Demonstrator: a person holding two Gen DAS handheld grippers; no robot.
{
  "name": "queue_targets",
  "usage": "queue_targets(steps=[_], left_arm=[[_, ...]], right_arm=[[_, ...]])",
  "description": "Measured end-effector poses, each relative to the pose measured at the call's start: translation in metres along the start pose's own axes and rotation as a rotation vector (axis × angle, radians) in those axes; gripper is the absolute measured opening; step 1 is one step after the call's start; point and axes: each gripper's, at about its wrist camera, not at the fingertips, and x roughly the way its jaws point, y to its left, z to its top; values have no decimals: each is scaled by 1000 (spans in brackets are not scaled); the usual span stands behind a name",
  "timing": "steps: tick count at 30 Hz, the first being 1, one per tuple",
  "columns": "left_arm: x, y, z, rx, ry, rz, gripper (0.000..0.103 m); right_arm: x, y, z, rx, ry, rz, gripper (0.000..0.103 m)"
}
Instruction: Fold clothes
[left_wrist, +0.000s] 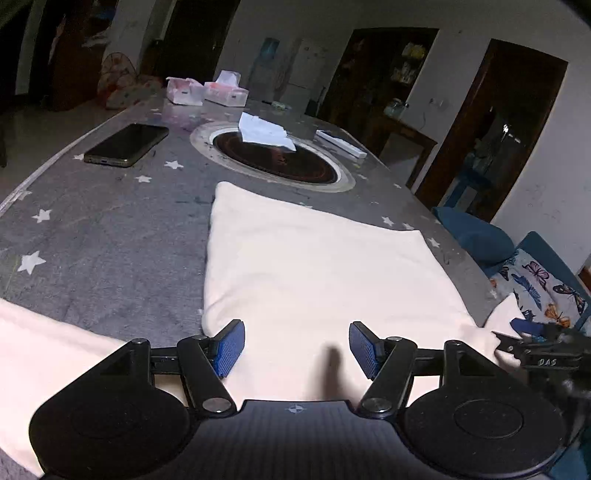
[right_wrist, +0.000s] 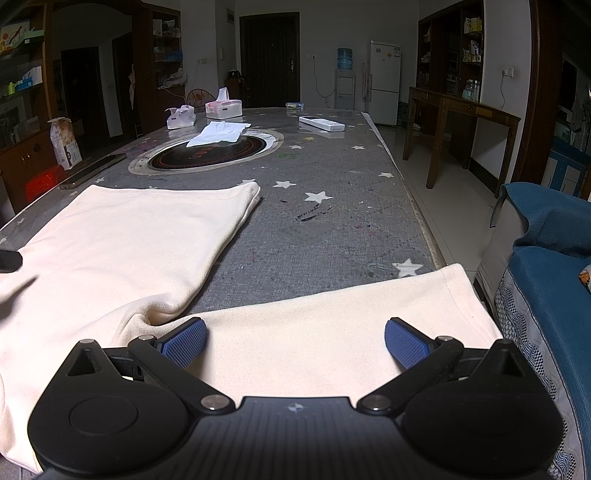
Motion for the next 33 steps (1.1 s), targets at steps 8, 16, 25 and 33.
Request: queue_targets(steps=[8, 16, 25, 33], left_arm=[[-15, -1, -8, 38, -24, 53, 67], [-26, -17, -20, 61, -66, 64, 78], [-40, -42, -34, 162, -97, 98, 78], [-58, -74, -63, 330, -77, 35, 75]], right_arm=[[0, 0, 0, 0, 0, 0, 103], [1, 0, 0, 1, 0, 1, 103], [0, -1, -1, 1, 0, 1, 103], [0, -1, -1, 1, 0, 1, 103]])
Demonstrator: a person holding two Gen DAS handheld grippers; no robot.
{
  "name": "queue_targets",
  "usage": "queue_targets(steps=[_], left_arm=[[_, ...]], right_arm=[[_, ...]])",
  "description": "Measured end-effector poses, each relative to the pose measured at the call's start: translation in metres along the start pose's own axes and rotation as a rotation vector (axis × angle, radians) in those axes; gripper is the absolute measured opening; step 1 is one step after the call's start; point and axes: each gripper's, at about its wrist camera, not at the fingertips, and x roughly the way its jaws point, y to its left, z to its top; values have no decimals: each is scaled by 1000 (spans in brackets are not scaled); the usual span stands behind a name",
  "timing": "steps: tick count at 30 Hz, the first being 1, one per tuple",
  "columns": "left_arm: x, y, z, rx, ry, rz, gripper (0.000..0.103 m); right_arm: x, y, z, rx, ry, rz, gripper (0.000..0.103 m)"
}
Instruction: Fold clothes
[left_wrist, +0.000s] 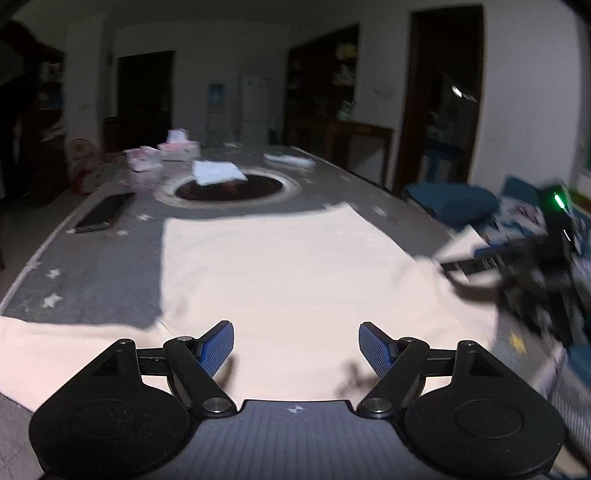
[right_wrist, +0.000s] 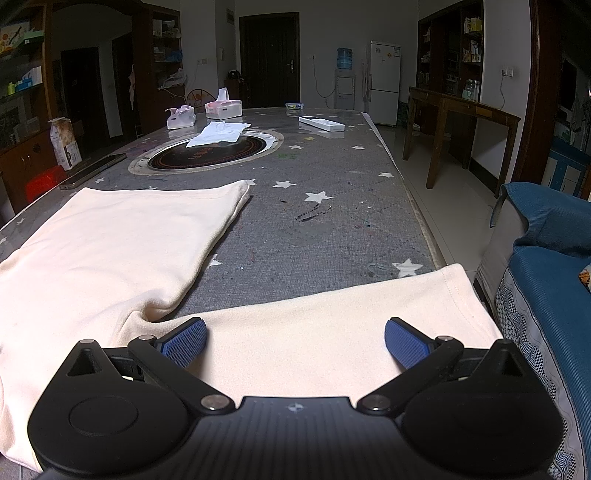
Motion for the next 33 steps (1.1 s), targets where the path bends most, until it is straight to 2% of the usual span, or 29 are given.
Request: queue_targets(steps=[4, 6, 9, 15, 18, 19, 21, 24, 29, 33], left_arm=[[-4, -14, -21, 118, 38, 22, 72], [-8, -16, -27, 156, 21, 37, 72], [-17, -13, -22, 145, 10, 27, 72], [-29, -8, -2, 84, -89, -17, 74], [-12, -8, -1, 50, -66, -4, 70], [-6, -8, -2, 37, -50, -7, 61], [2, -10, -8, 24, -15, -28, 57], [4, -17, -20, 61, 16, -20, 56], [-10, -15, -26, 76, 12, -22, 56], [-21, -12, -21, 87, -14, -28, 56]], right_arm=[[0, 0, 0, 0, 0, 0, 103], [0, 0, 0, 0, 0, 0, 103], [0, 0, 0, 0, 0, 0, 103], [0, 0, 0, -1, 1, -1, 103], [1, 0, 0, -2, 2, -1, 103], [0, 0, 0, -2, 2, -2, 103], [1, 0, 1, -3, 2, -2, 103], [-1, 2, 1, -9, 3, -9, 103], [-15, 10, 0, -39, -22, -38, 103], [-46, 26, 3, -76, -71, 24, 103]])
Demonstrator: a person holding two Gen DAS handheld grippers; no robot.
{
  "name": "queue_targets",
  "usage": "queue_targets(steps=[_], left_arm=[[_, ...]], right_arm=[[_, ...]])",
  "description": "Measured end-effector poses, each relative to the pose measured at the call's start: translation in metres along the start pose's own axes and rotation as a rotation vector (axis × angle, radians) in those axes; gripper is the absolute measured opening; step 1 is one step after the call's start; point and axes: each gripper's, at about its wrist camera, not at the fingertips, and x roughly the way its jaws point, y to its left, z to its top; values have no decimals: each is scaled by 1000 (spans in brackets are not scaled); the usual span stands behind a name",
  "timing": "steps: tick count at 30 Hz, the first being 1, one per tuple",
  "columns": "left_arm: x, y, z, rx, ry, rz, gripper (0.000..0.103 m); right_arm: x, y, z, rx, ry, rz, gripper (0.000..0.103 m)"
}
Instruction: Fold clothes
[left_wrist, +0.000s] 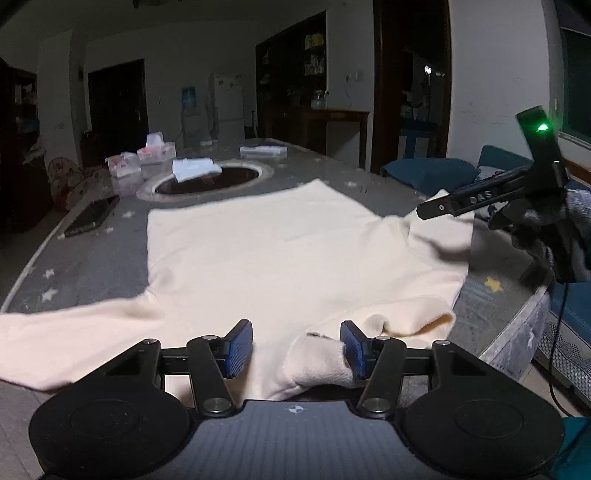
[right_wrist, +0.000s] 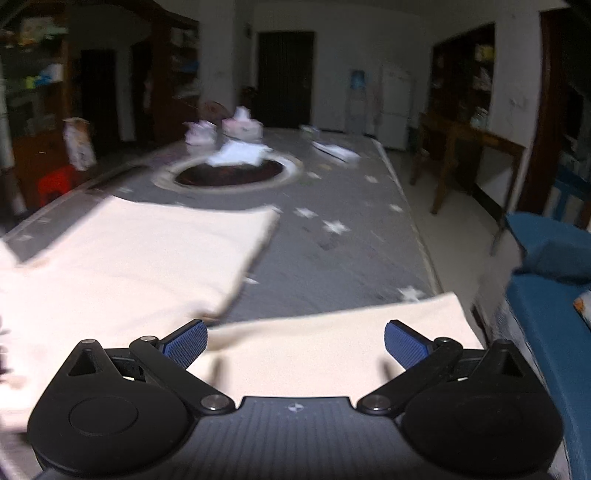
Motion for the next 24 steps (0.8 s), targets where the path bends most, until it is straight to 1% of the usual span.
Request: queue_targets(steps=[4, 8, 11, 14, 18, 19, 21, 24], left_arm=[[-1, 3, 10, -12, -40, -5, 57], [10, 0, 6, -6, 2, -7, 56], [13, -2, -2, 4, 29, -16, 57], [10, 0, -7, -6, 33, -23, 57], [8, 3, -7, -4, 39, -34, 58], [8, 4, -6, -1, 39, -36, 58], [7, 5, -3, 0, 29, -36, 58], [5, 9, 3, -4, 5, -30, 59]], right_arm=[[-20, 25, 3, -53, -24, 97, 103], [-25, 60, 0, -125, -27, 191, 103], [-25, 80, -5, -186, -28, 226, 103], [-24, 94, -16, -246, 4, 233, 103], [-21, 101, -30, -286, 62, 254, 103], [-23, 99, -30, -276, 70, 271, 103], [-26, 92, -25, -253, 70, 288, 103], [-28, 83, -11, -202, 33, 305, 103]])
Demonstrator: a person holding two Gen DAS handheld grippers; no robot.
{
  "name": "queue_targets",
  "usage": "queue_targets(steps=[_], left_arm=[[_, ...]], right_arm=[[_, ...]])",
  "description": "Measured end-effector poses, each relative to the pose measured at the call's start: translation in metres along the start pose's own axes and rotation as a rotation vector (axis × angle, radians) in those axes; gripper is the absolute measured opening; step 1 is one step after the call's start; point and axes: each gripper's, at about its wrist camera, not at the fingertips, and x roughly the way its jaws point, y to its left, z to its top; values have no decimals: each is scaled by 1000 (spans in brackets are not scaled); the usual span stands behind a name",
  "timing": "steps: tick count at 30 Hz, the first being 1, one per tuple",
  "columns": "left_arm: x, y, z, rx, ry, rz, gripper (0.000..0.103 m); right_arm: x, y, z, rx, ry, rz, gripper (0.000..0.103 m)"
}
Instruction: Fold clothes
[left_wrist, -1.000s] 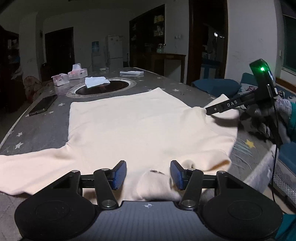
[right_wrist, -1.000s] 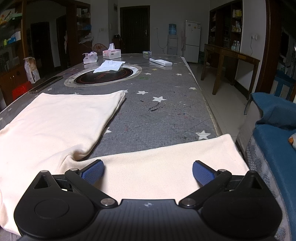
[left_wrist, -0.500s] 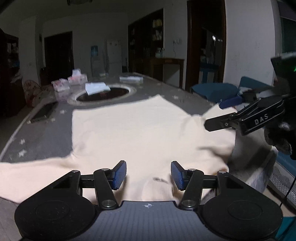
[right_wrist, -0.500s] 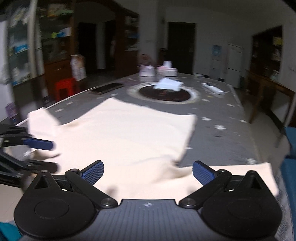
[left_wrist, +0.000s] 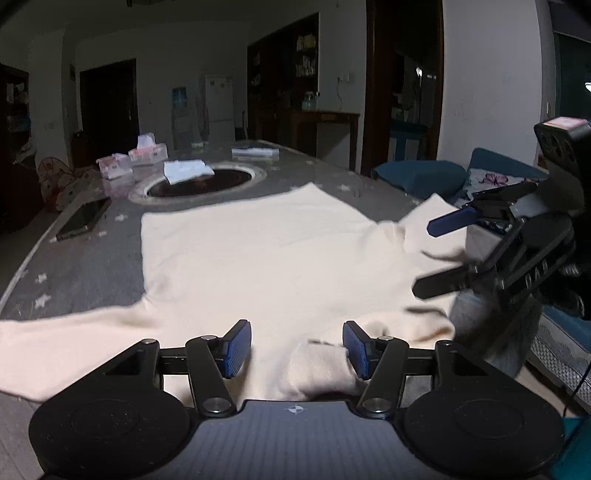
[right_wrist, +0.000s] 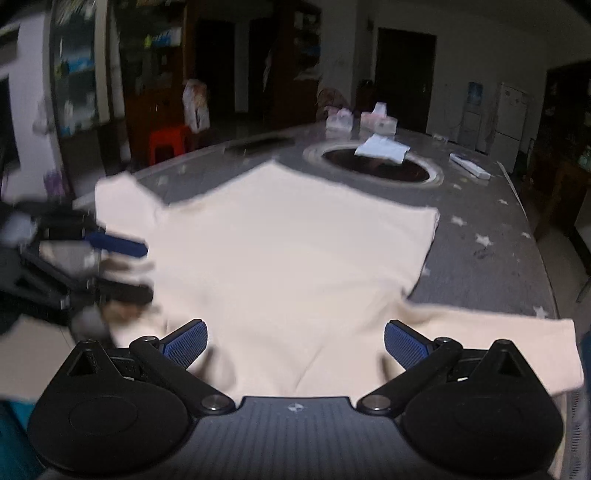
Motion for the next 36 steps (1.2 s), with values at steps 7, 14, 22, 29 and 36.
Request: queue_targets(steps=[7, 14, 22, 29, 36], left_arm=[[10, 11, -2, -50, 26, 24, 62], [11, 11, -5, -50, 38, 19, 65], [12, 7, 7, -51, 18, 21, 65], [16, -5, 24, -22, -6, 14, 69], [27, -26, 37, 21, -15, -26, 76]], right_arm=[[43, -25, 18, 104, 0, 74, 103], [36, -37, 10, 147, -9, 56, 103], [12, -63, -21, 238, 19, -41, 103], [-17, -94, -28, 294, -29, -134, 103], [-34, -155, -46, 462, -49, -291, 102]])
